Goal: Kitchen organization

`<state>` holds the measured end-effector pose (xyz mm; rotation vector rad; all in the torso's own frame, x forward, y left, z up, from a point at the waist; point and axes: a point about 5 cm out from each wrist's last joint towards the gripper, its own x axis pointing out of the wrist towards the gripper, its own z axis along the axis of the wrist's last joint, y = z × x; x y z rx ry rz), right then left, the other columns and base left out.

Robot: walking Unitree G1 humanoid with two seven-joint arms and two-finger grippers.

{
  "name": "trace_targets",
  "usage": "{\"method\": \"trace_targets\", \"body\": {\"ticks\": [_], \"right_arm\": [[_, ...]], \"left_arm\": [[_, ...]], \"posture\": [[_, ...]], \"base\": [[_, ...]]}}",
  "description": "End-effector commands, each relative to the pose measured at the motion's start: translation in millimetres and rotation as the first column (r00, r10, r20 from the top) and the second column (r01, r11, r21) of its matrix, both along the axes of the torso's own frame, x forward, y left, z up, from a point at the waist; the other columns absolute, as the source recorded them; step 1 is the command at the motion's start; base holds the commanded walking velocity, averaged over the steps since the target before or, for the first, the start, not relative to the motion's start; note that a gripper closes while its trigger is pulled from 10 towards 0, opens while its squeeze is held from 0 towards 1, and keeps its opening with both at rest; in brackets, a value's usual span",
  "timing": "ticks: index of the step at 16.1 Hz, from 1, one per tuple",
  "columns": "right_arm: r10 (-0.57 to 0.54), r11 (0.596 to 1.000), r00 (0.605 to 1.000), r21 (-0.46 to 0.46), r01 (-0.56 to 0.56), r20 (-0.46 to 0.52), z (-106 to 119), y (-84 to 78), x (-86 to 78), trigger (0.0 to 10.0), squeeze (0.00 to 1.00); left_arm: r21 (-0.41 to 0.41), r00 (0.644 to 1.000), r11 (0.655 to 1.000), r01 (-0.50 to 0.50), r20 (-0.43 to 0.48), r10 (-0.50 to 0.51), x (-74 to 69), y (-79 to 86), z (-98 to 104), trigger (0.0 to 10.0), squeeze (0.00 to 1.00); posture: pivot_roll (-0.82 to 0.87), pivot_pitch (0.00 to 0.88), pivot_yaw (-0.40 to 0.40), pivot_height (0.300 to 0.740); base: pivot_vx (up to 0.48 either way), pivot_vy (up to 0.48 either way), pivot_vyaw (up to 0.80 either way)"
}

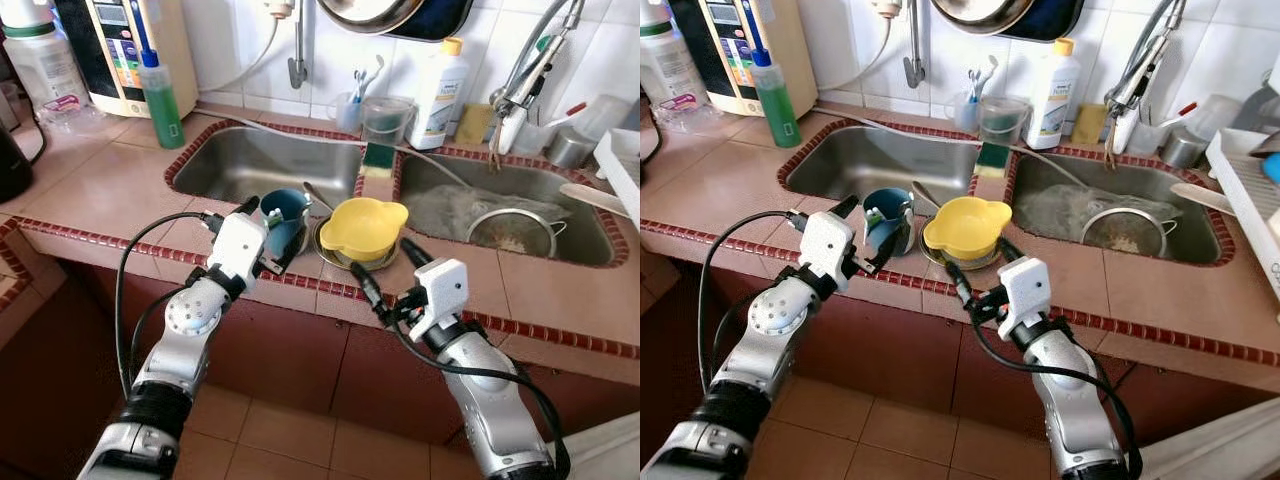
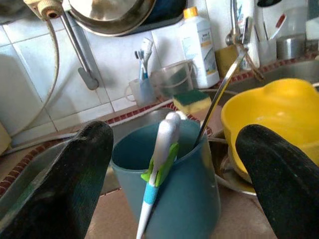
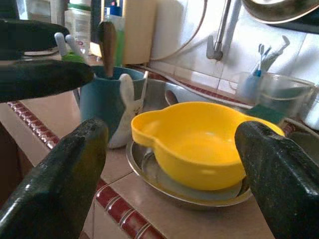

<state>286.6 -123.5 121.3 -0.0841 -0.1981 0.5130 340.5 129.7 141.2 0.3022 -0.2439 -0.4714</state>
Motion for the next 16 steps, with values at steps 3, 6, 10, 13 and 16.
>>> {"method": "trace_targets", "body": {"ticks": [3, 6, 10, 13, 16], "right_arm": [[0.013, 1.0, 1.0, -0.011, -0.013, 0.003, 4, -0.2, -3.4, 10.0, 0.0], [0.025, 1.0, 1.0, -0.018, -0.025, -0.01, 3, 0.5, -5.5, 10.0, 0.0], [0.053, 0.998, 0.998, -0.021, -0.053, -0.024, 3, 4.1, -7.7, 10.0, 0.0], [0.094, 0.995, 0.995, -0.016, -0.095, -0.037, 2, 8.4, -11.7, 10.0, 0.0], [0.127, 0.992, 0.99, 0.003, -0.127, -0.054, 2, 11.6, -15.3, 10.0, 0.0]], "left_arm": [[0.041, 1.0, 0.999, 0.016, 0.025, -0.017, 5.2, 1.8, 5, 6.4, 0.0], [0.042, 0.999, 0.999, 0.026, 0.034, -0.027, 4.7, 5.5, 4, 0.0, 0.0], [0.028, 0.999, 0.999, 0.036, 0.016, -0.036, 2.9, 9.6, -1, 0.0, 0.0], [0.031, 0.999, 0.999, 0.036, 0.014, -0.037, 1.6, 11.9, -3, 0.0, 0.0], [0.031, 0.999, 0.999, 0.033, 0.013, -0.034, 2.6, 13.5, -2, 0.0, 0.0]], "posture": [[-0.18, 0.016, 0.014, 0.74], [-0.18, 0.019, 0.012, 0.74], [-0.17, 0.024, 0.008, 0.74], [-0.17, 0.023, 0.007, 0.74], [-0.17, 0.022, 0.01, 0.74]], "base": [[0.0, 0.0, 0.0], [0.0, 0.0, 0.0], [0.0, 0.0, 0.0], [0.0, 0.0, 0.0], [0.0, 0.0, 0.0]]}}
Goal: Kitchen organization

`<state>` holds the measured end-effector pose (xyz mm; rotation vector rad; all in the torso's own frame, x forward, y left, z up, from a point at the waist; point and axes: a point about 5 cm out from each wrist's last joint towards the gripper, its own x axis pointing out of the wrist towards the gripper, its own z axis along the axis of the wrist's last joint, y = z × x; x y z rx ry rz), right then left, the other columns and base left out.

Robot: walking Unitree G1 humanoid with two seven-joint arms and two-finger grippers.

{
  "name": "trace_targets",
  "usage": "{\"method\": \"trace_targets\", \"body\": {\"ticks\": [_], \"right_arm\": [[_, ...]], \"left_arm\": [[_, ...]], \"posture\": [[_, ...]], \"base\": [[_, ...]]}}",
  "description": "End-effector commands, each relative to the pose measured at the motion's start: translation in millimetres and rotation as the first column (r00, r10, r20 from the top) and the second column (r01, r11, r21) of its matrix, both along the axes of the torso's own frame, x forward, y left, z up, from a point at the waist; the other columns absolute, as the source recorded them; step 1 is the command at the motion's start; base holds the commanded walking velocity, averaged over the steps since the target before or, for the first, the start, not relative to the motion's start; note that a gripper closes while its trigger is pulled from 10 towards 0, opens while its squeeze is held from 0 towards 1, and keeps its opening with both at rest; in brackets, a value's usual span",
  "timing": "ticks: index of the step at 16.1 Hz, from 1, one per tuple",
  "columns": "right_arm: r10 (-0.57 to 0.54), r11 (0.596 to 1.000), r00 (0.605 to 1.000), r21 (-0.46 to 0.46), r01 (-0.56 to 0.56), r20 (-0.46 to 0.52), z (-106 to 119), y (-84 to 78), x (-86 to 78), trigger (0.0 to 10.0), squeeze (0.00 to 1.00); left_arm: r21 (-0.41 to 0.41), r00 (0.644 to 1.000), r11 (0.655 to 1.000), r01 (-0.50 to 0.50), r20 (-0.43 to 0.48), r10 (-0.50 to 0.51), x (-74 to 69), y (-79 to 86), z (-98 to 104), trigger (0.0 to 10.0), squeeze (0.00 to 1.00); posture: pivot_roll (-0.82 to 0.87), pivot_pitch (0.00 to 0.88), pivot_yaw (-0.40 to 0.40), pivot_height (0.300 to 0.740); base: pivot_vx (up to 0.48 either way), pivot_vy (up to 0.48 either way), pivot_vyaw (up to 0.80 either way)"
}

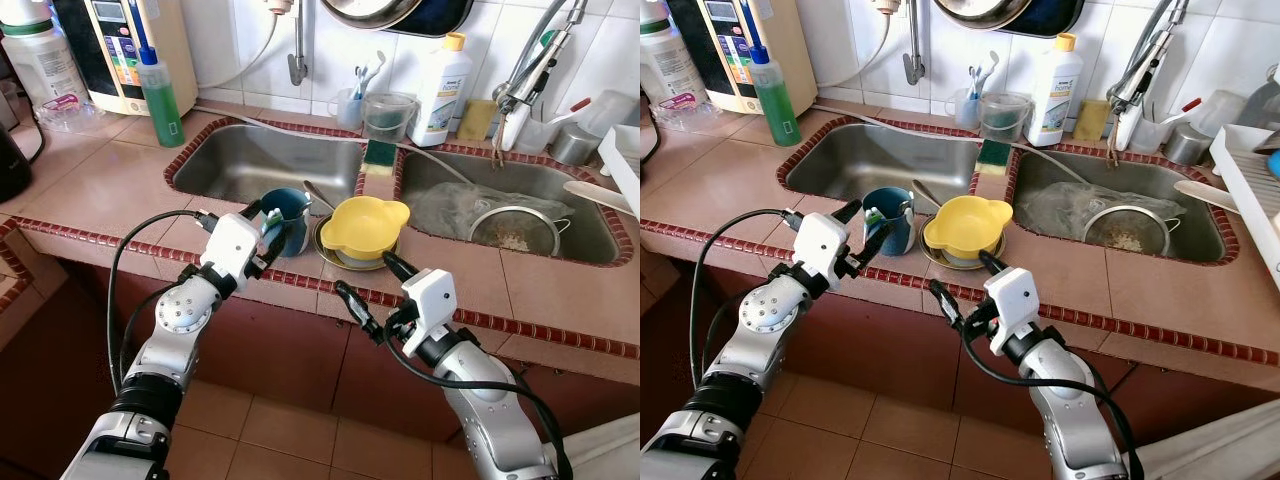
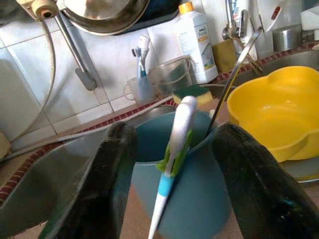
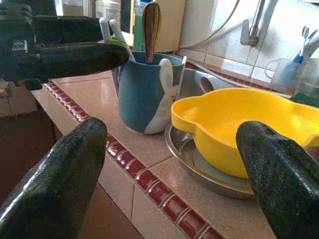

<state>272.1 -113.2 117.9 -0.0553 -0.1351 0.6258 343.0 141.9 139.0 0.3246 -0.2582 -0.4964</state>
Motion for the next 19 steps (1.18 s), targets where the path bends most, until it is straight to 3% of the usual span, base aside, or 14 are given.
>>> {"method": "trace_targets", "body": {"ticks": [1, 19], "right_arm": [[0.022, 1.0, 1.0, 0.02, -0.022, 0.004, 5.0, 2.2, -1.6, 10.0, 0.0], [0.068, 0.997, 0.997, 0.038, -0.067, -0.031, 3.0, 11.2, -6.2, 10.0, 0.0]], "left_arm": [[0.002, 1.0, 1.0, 0.014, 0.0, -0.014, 0.3, -1.6, 0.4, 0.0, 0.0], [0.002, 0.999, 0.999, 0.035, 0.002, -0.035, -0.8, -3.4, 0.0, 0.0, 0.0]], "posture": [[-0.17, 0.019, 0.012, 0.74], [-0.16, 0.004, 0.023, 0.74]], "base": [[0.0, 0.0, 0.0], [0.0, 0.0, 0.0]]}}
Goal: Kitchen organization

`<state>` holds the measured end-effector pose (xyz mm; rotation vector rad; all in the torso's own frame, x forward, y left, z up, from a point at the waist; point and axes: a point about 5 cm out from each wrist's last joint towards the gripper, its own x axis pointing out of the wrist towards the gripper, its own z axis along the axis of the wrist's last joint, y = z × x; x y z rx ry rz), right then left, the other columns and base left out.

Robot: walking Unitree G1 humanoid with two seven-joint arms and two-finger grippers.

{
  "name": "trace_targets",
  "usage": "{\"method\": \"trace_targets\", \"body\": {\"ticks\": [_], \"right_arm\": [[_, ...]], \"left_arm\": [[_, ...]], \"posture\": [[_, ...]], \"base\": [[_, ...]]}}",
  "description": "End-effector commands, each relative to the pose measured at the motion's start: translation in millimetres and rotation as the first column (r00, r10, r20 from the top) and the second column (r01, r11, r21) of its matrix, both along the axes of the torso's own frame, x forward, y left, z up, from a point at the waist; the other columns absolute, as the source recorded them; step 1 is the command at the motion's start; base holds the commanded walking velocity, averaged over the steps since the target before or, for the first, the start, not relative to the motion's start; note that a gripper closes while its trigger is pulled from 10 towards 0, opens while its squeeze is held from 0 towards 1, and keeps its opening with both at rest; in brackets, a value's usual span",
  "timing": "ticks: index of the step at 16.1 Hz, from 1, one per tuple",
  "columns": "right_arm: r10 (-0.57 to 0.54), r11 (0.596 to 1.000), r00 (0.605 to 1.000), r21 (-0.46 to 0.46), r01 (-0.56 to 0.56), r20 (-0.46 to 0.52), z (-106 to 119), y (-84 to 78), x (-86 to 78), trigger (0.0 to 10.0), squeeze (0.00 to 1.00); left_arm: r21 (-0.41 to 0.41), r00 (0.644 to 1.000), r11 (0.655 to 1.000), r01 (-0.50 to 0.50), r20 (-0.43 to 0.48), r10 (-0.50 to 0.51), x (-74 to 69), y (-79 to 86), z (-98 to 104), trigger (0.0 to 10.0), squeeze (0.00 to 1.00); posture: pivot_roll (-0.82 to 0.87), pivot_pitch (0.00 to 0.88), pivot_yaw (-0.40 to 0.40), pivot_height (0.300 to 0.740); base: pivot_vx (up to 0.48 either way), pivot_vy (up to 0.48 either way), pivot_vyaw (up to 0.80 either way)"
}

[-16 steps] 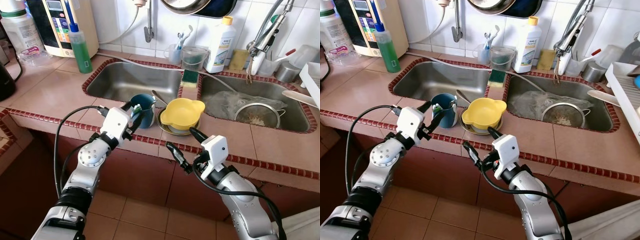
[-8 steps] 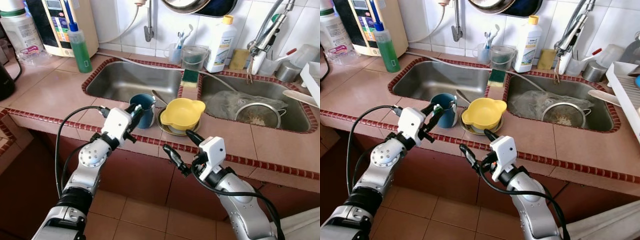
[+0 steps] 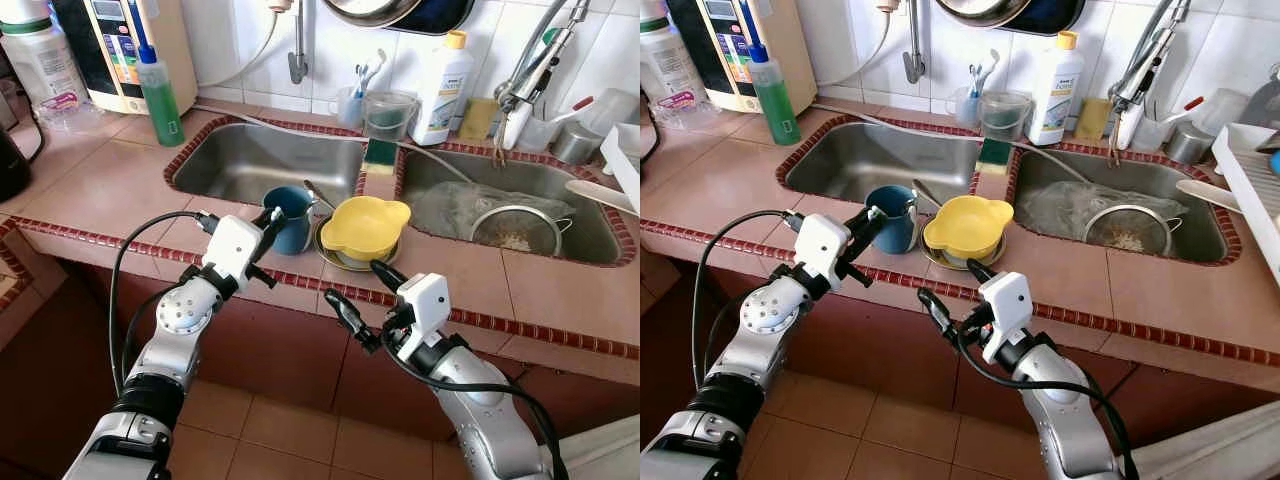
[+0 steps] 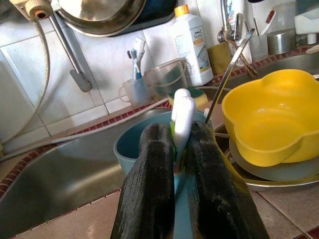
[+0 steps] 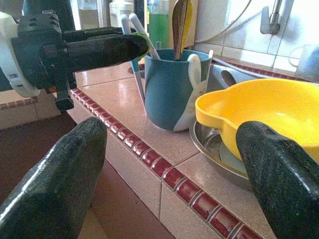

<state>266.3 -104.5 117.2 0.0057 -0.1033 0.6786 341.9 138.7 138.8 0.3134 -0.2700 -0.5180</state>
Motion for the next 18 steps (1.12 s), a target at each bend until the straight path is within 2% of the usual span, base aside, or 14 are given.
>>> {"method": "trace_targets", "body": {"ticks": [1, 6, 9, 10, 11, 12, 15, 18], "right_arm": [[0.014, 1.0, 1.0, -0.006, -0.013, 0.015, 4, 2.4, -0.2, 10.0, 0.0], [0.015, 1.0, 1.0, -0.009, -0.015, 0.015, 3, 2.5, 0.1, 10.0, 0.0], [0.018, 1.0, 1.0, -0.01, -0.018, 0.015, 4, 3.5, 0.3, 10.0, 0.0], [0.018, 1.0, 1.0, -0.011, -0.017, 0.015, 4, 3.1, 0.0, 10.0, 0.0], [0.017, 1.0, 1.0, -0.011, -0.017, 0.014, 3, 2.9, -0.1, 10.0, 0.0], [0.016, 1.0, 1.0, -0.013, -0.016, 0.013, 3, 2.1, 0.3, 10.0, 0.0], [0.014, 1.0, 1.0, -0.013, -0.014, 0.013, 4, 1.8, 2.1, 10.0, 0.0], [0.013, 1.0, 1.0, -0.012, -0.013, 0.013, 5, 3.0, 3.6, 10.0, 0.0]], "left_arm": [[0.014, 1.0, 1.0, 0.011, -0.004, -0.011, 0.5, -0.1, 0, 0.0, 0.0], [0.025, 1.0, 1.0, 0.011, 0.002, -0.011, 2.1, 3.2, 3, 0.0, 0.0], [0.024, 1.0, 1.0, 0.013, 0.015, -0.014, 7.0, 8.1, 15, 0.0, 0.0], [0.022, 0.999, 0.999, 0.047, 0.0, -0.047, 7.8, 9.2, 19, 2.4, 0.0], [0.024, 0.998, 0.998, 0.063, -0.006, -0.063, 7.7, 9.2, 20, 2.4, 0.0], [0.033, 0.996, 0.996, 0.088, -0.016, -0.088, 9.4, 10.3, 25, 10.0, 0.0], [0.083, 0.99, 0.986, 0.144, -0.018, -0.143, 14.7, 16.6, 46, 10.0, 0.0], [0.067, 0.982, 0.98, 0.188, -0.03, -0.187, 18.3, 24.2, 67, 10.0, 0.0]], "posture": [[-0.16, 0.003, 0.022, 0.74], [-0.16, 0.005, 0.022, 0.74], [-0.16, 0.007, 0.02, 0.74], [-0.16, 0.009, 0.02, 0.74], [-0.16, 0.009, 0.019, 0.74], [-0.16, 0.012, 0.016, 0.74], [-0.16, 0.017, 0.013, 0.74], [-0.16, 0.023, 0.015, 0.74]], "base": [[0.0, 0.0, 0.0], [0.0, 0.0, 0.0], [0.0, 0.0, 0.0], [0.0, 0.0, 0.0], [0.0, 0.0, 0.0], [0.0, 0.0, 0.0], [0.0, 0.0, 0.0], [0.0, 0.0, 0.0]]}}
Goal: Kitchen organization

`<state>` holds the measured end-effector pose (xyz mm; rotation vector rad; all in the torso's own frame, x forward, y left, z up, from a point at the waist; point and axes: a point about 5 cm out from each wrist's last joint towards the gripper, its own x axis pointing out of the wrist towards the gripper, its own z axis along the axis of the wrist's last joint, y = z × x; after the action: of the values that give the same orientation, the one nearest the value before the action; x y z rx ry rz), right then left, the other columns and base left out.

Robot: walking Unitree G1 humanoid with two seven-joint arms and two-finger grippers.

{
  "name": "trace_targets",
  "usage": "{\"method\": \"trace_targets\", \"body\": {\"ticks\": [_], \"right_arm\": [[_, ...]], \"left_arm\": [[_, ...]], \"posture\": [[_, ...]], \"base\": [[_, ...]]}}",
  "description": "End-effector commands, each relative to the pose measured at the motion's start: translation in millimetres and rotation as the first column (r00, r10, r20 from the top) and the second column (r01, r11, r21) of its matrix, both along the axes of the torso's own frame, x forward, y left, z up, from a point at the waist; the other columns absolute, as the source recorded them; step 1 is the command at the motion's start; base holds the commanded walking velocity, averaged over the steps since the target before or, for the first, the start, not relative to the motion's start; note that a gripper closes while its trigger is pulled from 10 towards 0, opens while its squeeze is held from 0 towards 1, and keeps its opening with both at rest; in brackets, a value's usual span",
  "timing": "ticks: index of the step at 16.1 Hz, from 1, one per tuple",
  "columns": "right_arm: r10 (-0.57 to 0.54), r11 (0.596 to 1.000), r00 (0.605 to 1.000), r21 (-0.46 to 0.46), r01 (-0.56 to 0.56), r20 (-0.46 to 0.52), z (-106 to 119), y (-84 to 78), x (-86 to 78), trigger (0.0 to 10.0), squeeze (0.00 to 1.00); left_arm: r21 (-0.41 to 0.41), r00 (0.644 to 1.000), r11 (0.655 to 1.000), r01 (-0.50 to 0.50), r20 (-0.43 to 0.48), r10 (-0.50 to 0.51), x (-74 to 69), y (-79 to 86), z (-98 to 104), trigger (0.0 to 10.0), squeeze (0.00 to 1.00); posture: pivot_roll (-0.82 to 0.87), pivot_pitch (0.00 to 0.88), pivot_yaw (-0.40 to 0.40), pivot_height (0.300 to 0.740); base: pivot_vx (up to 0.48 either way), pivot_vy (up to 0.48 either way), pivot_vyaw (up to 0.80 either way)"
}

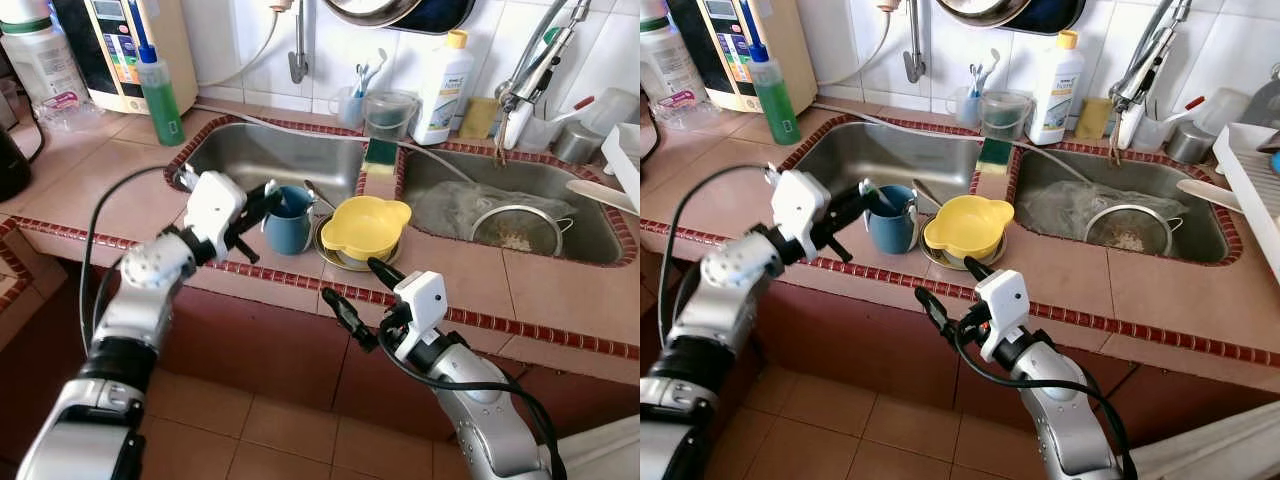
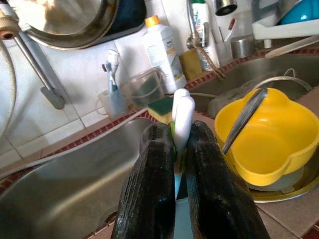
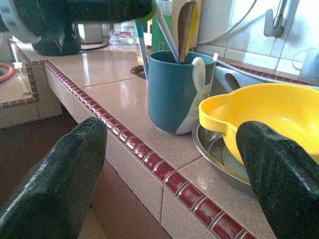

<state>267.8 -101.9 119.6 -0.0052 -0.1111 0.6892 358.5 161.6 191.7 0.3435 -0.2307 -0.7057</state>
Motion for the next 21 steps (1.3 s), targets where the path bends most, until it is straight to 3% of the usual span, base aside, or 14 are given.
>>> {"method": "trace_targets", "body": {"ticks": [1, 8, 12, 14, 16, 21], "right_arm": [[0.003, 1.0, 1.0, -0.003, -0.003, 0.003, 2, 0.5, 2.3, 10.0, 0.0], [0.001, 1.0, 1.0, 0.0, -0.001, 0.007, 4, 0.6, 4.8, 10.0, 0.0], [0.002, 1.0, 1.0, 0.001, -0.002, 0.011, 5, 1.0, 6.0, 10.0, 0.0], [-0.012, 1.0, 0.999, 0.016, 0.011, 0.03, 8, 0.6, 7.4, 10.0, 0.0], [-0.066, 0.995, 0.996, 0.081, 0.062, 0.056, 19, -3.7, 12.8, 10.0, 0.0], [-0.285, 0.952, 0.944, 0.164, 0.258, 0.169, 52, -35.1, 25.9, 10.0, 0.0]], "left_arm": [[-0.002, 0.999, 1.0, 0.022, 0.027, -0.022, 1.8, 2.3, 16, 10.0, 0.0], [-0.009, 0.998, 0.999, 0.05, 0.035, -0.05, 4.5, 21.0, 49, 10.0, 0.0], [-0.099, 0.998, 0.994, 0.038, 0.054, -0.033, 6.1, 33.9, 68, 10.0, 0.0], [-0.17, 0.997, 0.985, -0.012, 0.077, 0.026, 9.0, 40.3, 73, 10.0, 0.0], [-0.252, 0.995, 0.966, -0.057, 0.059, 0.074, 11.7, 44.3, 68, 10.0, 0.0], [-0.297, 0.987, 0.943, -0.149, 0.015, 0.16, 15.7, 41.3, 46, 10.0, 0.0]], "posture": [[-0.16, 0.024, 0.016, 0.74], [-0.15, 0.022, 0.012, 0.74], [-0.15, 0.019, 0.011, 0.74], [-0.15, 0.017, 0.011, 0.74], [-0.15, 0.016, 0.011, 0.74], [-0.16, 0.016, 0.01, 0.74]], "base": [[0.0, 0.0, 0.0], [0.0, 0.0, 0.0], [0.0, 0.0, 0.0], [0.0, 0.0, 0.0], [0.0, 0.0, 0.0], [0.0, 0.0, 0.0]]}}
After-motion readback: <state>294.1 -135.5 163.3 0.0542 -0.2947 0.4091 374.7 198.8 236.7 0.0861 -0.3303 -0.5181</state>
